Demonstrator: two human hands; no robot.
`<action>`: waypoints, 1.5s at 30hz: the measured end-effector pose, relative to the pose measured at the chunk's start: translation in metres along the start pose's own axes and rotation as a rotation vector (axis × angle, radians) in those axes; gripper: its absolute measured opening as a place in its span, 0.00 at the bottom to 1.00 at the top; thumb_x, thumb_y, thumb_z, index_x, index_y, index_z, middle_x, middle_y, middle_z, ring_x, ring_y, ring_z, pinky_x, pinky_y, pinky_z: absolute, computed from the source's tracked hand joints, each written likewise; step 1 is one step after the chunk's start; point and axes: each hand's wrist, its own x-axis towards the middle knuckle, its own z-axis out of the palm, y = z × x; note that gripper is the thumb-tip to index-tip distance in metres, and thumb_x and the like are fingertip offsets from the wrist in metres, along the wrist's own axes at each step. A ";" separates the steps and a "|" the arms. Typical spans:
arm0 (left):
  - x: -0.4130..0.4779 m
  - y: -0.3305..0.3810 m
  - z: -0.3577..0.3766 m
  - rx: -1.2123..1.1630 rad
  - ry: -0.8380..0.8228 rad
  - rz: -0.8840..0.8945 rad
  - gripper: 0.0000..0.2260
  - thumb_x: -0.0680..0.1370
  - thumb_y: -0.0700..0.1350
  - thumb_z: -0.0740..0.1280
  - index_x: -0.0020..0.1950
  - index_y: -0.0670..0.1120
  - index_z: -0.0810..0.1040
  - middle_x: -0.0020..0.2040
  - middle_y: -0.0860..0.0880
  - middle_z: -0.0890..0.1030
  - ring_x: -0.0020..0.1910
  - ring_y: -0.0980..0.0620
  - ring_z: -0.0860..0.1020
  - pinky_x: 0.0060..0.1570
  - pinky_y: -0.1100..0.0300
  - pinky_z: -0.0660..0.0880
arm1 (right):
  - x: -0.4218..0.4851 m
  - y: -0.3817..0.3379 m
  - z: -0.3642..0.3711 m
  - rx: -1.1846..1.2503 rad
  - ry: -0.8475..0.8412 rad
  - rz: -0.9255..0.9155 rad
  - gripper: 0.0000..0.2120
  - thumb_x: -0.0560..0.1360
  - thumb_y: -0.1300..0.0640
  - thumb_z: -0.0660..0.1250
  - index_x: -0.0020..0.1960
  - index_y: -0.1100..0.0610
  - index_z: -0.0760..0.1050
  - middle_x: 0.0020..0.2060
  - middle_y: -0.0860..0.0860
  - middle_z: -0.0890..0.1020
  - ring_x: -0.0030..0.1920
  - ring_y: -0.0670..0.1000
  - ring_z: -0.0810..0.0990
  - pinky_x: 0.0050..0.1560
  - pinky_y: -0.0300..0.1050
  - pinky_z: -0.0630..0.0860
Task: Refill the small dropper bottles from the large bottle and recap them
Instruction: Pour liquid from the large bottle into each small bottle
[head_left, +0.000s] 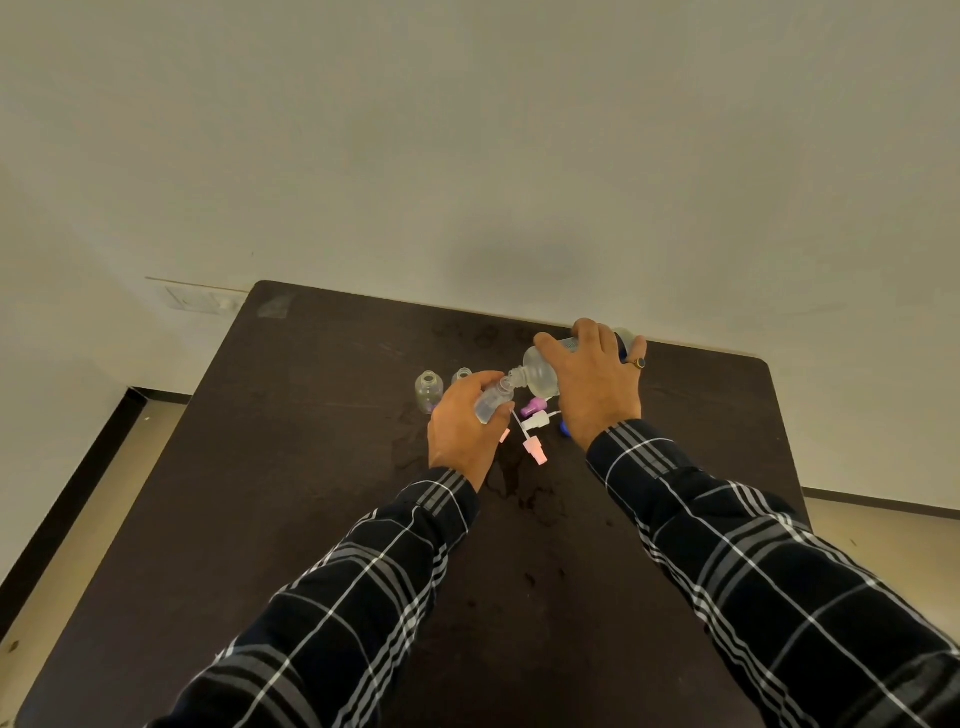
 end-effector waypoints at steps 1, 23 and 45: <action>0.000 0.000 0.000 0.002 -0.004 -0.002 0.16 0.76 0.51 0.71 0.63 0.54 0.76 0.55 0.56 0.80 0.51 0.59 0.77 0.54 0.60 0.76 | 0.000 0.000 0.000 0.000 0.002 0.000 0.33 0.71 0.55 0.75 0.71 0.44 0.64 0.69 0.57 0.64 0.72 0.60 0.62 0.71 0.74 0.51; -0.003 -0.003 -0.001 -0.034 -0.019 0.006 0.16 0.76 0.50 0.71 0.63 0.55 0.76 0.56 0.56 0.80 0.54 0.58 0.77 0.56 0.56 0.77 | -0.003 -0.001 0.000 -0.007 -0.004 0.002 0.33 0.72 0.57 0.74 0.72 0.44 0.62 0.69 0.57 0.63 0.72 0.60 0.61 0.71 0.75 0.53; -0.003 -0.003 0.004 -0.037 -0.035 -0.009 0.16 0.76 0.50 0.71 0.63 0.54 0.76 0.54 0.58 0.79 0.50 0.62 0.76 0.48 0.68 0.70 | -0.001 0.002 0.005 -0.020 -0.011 -0.001 0.35 0.71 0.54 0.76 0.72 0.43 0.62 0.69 0.57 0.64 0.72 0.60 0.61 0.71 0.75 0.52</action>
